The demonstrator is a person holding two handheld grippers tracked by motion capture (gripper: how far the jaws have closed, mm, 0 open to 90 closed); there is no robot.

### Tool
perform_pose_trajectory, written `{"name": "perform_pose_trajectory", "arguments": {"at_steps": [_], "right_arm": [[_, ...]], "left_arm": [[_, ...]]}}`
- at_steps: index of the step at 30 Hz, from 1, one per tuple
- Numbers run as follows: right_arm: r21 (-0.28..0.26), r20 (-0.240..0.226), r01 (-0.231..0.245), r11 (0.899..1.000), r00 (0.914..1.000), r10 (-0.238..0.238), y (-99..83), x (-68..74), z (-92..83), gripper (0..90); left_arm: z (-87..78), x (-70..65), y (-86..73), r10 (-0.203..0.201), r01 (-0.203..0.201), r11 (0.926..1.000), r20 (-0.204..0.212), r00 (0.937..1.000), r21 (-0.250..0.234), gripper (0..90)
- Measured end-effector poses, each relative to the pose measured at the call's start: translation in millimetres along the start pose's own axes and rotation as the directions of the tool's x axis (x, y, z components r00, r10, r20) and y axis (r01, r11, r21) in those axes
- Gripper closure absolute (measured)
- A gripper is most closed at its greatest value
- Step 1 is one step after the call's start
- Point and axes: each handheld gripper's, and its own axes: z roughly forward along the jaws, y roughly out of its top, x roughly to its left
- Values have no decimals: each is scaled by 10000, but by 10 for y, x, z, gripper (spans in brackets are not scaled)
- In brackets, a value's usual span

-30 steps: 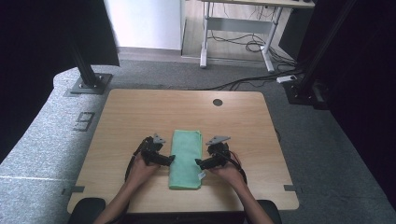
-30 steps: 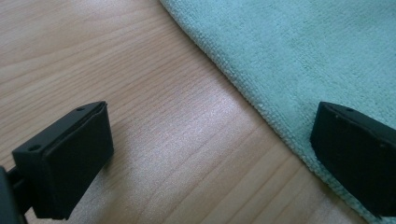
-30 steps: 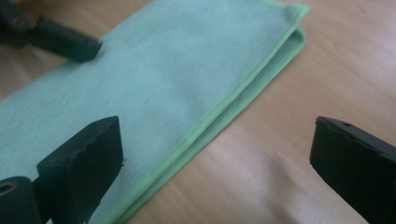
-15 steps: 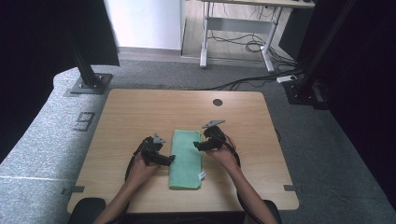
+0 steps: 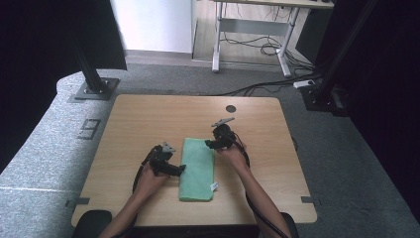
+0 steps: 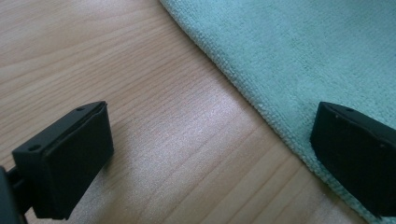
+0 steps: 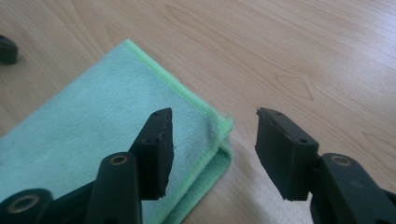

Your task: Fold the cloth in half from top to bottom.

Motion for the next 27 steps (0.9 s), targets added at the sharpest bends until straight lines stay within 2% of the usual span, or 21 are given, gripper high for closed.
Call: {"name": "perform_pose_trajectory", "arguments": {"at_steps": [5,10,13,19,25,27], "right_arm": [[297,169,118,9995,9998,-123,15,-38,104,512],[676,151,196,9975,9997,-207,-28,-75,211,549],[720,-150,172,9973,9998,-161,-31,-97,226,606],[740,-763,158,9971,9970,-101,-30,-92,227,805],[812,-796,201,9965,9967,-136,-17,-80,230,837],[814,-796,202,9965,9967,-137,-17,-80,230,838]], "left_arm": [[0,0,0,1,-1,10000,2,10000,2,0],[0,0,0,-6,6,10000,0,10000,0,0],[0,0,0,-6,6,10000,1,10000,0,0],[-3,3,-1,59,-58,10000,67,10000,-32,0],[3,10,16,59,-57,9999,302,9995,-85,5],[8,2,19,179,-178,9998,280,9994,-69,6]]}}
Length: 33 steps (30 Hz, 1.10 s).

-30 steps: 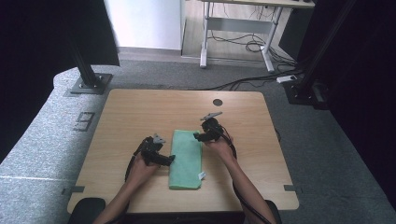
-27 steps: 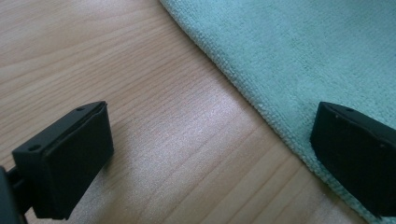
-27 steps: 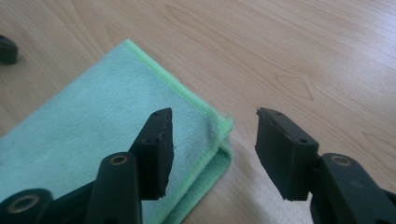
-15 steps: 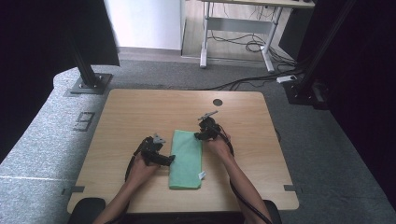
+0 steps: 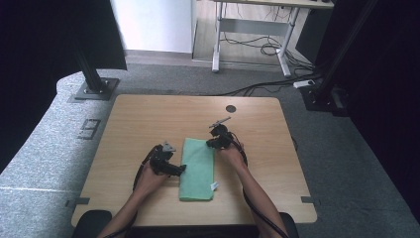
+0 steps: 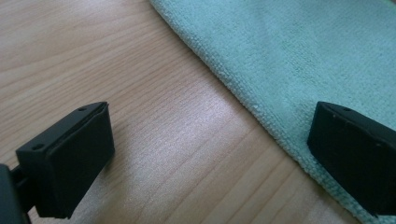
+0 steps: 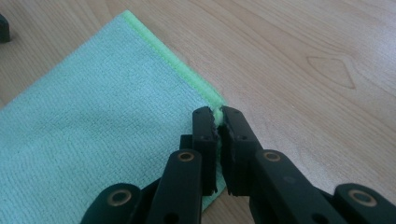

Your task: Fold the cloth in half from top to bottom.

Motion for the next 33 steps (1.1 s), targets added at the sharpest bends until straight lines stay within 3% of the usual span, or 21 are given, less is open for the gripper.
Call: {"name": "perform_pose_trajectory", "arguments": {"at_steps": [8,12,16,25,33], "right_arm": [[33,221,162,9999,9996,-163,20,41,-21,849],[-158,288,295,9994,9992,-290,50,76,-104,850],[-667,230,599,9960,9980,-585,99,162,-312,850],[-1555,171,1505,9763,9886,-1497,102,363,-698,850],[-2017,75,2008,9586,9790,-2035,44,549,-913,850]], "left_arm": [[3,0,-3,106,-106,9999,17,9999,26,9],[3,-4,-5,51,-51,10000,-12,10000,23,7],[2,-10,-7,-1,1,10000,-67,10000,21,7],[-1,-15,-9,-28,28,10000,-116,9999,38,7],[-1,-17,-10,-37,37,10000,-128,9999,38,7]]}}
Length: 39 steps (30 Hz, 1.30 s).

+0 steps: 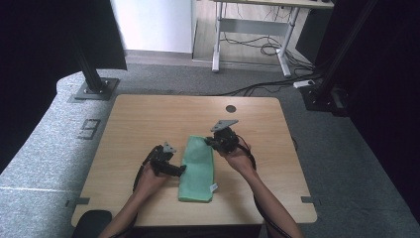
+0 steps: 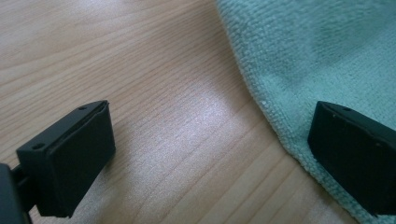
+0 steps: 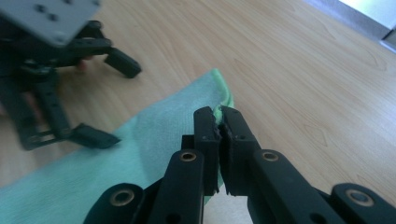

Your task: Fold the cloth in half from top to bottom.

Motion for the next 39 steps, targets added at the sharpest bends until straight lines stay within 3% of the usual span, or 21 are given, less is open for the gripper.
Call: {"name": "perform_pose_trajectory", "arguments": {"at_steps": [9,19,27,39], "right_arm": [[-472,-419,579,9972,9973,-599,-70,307,-289,851],[-500,-1080,672,9965,9915,-723,-272,617,-411,851],[-162,-1286,215,9996,9914,-234,-573,752,-404,850],[695,-1600,-437,9966,9856,544,-945,864,-233,850]], "left_arm": [[0,0,0,9,-9,10000,-17,10000,9,7],[-1,-1,0,-6,6,10000,-37,10000,15,6],[0,-2,0,-8,8,10000,-36,10000,4,6],[1,-8,-2,72,-72,10000,49,10000,18,0]]}}
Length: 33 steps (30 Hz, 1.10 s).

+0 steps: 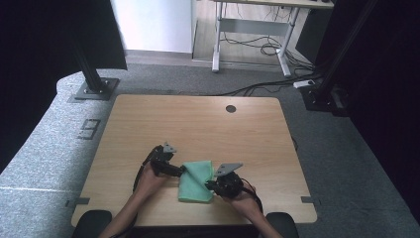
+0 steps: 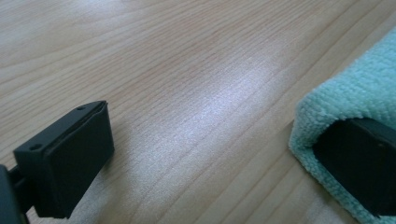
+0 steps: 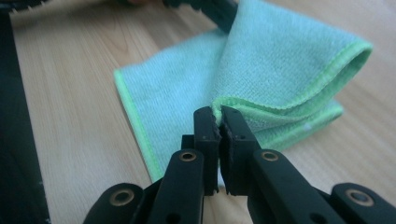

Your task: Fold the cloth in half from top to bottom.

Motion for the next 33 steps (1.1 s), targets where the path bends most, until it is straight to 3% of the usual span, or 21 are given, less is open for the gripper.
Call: {"name": "perform_pose_trajectory", "arguments": {"at_steps": [8,11,12,14,16,20,21,24,25,26,28,30,33], "right_arm": [[455,-17,-128,9989,9999,128,-108,28,109,840],[423,-3,-272,9987,9996,272,-134,26,123,836],[389,-27,-347,9986,9994,349,-143,23,123,836],[353,-48,-445,9984,9990,447,-155,16,120,835],[334,-59,-498,9982,9987,500,-159,12,123,835],[330,-40,-496,9982,9988,498,-161,17,127,833],[317,-36,-480,9983,9988,481,-162,17,130,831],[299,-59,-468,9985,9989,470,-160,10,137,830],[300,-67,-458,9985,9989,460,-160,8,138,829],[300,-67,-458,9985,9989,460,-160,8,138,829],[293,-63,-504,9983,9987,506,-162,13,136,829],[262,-75,-503,9984,9987,505,-166,10,136,826],[229,-104,-497,9985,9987,500,-170,10,135,820]], "left_arm": [[-9,3,-2,259,-260,9997,271,9993,45,0],[-75,5,21,435,-464,9985,920,9948,293,39],[-75,5,21,435,-464,9985,920,9948,293,32],[-182,-10,37,724,-753,9970,1356,9881,164,35],[-269,-15,61,883,-892,9960,1374,9866,-2,42],[-385,16,128,775,-718,9961,1178,9900,-519,67],[-420,38,195,723,-667,9956,872,9936,-655,73],[-403,38,280,773,-734,9952,607,9952,-649,74],[-348,20,385,905,-875,9944,521,9945,-586,73],[-348,20,385,905,-875,9944,521,9945,-586,73],[-215,-32,556,1233,-1224,9923,481,9912,-210,73],[-163,-51,607,1263,-1258,9920,484,9908,-123,73],[40,-89,731,1218,-1232,9921,542,9911,244,74]]}}
